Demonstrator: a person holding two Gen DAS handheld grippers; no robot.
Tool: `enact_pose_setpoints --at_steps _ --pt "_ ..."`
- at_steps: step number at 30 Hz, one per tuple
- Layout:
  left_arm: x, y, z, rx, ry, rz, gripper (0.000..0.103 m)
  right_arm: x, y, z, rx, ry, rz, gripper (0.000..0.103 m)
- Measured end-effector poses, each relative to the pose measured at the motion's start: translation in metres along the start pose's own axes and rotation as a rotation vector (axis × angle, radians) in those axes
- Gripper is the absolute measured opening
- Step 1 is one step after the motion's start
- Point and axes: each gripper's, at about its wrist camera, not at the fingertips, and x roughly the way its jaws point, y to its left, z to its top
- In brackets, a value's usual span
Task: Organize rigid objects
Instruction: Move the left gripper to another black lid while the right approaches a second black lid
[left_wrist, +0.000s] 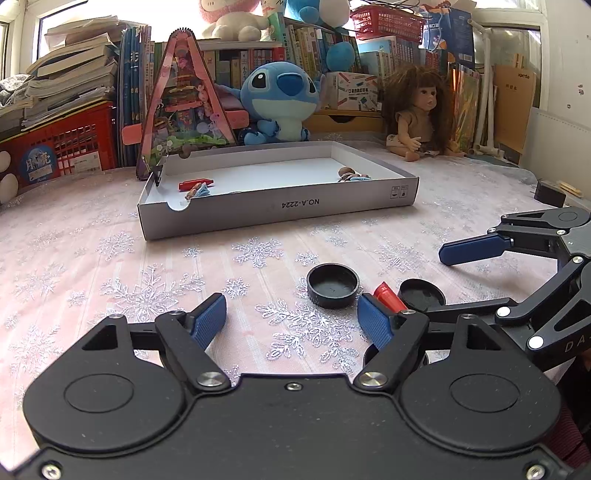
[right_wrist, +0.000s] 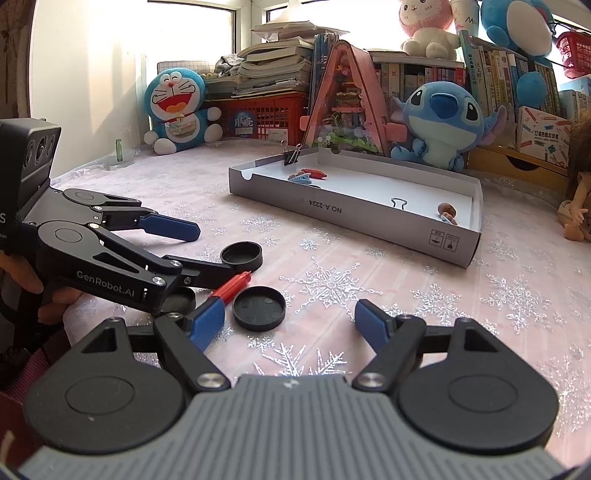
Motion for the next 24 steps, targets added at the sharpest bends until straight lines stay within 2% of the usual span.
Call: enact_pose_setpoints --at_steps 8,24 --pt "0.001 -0.001 0.004 0.016 0.01 0.003 0.076 0.0 0.005 0.0 -0.028 0.001 -0.024 0.086" --pt "0.012 -0.009 0.014 0.038 0.02 -0.04 0.059 0.0 0.004 0.0 -0.021 -0.003 -0.032 0.081"
